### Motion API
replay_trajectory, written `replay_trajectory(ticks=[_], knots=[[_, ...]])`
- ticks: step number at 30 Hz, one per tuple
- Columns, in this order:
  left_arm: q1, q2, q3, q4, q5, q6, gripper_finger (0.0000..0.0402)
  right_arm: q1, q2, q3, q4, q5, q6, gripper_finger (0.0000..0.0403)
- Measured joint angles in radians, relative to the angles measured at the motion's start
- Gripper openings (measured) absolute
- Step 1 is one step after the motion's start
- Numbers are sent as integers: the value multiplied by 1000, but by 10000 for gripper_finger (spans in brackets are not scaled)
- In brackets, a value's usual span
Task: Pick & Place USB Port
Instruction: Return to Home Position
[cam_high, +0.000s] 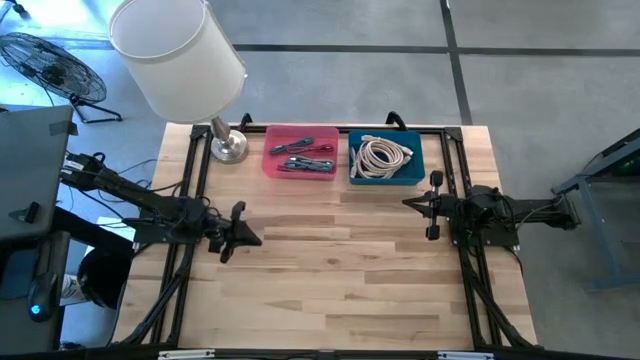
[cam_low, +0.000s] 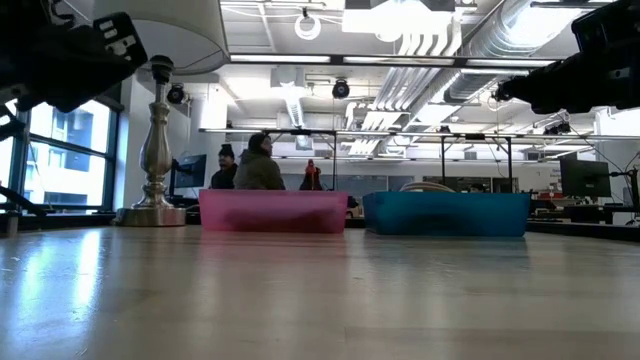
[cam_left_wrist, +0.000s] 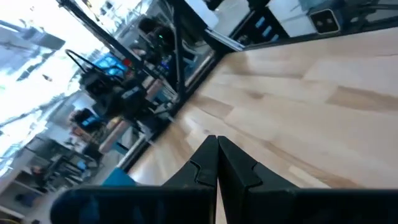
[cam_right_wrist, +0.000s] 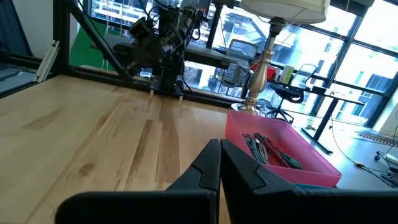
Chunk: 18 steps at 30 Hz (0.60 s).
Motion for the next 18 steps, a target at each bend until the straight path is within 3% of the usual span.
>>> replay_trajectory(ticks=[7,10,18], knots=[[4,-1,0,4,78,-9,0,0,0,0,0,0,0,0],[68,0,0,-9,153,-7,0,0,0,0,0,0,0,0],[376,-1,0,-7,608,-106,0,0,0,0,0,0,0,0]])
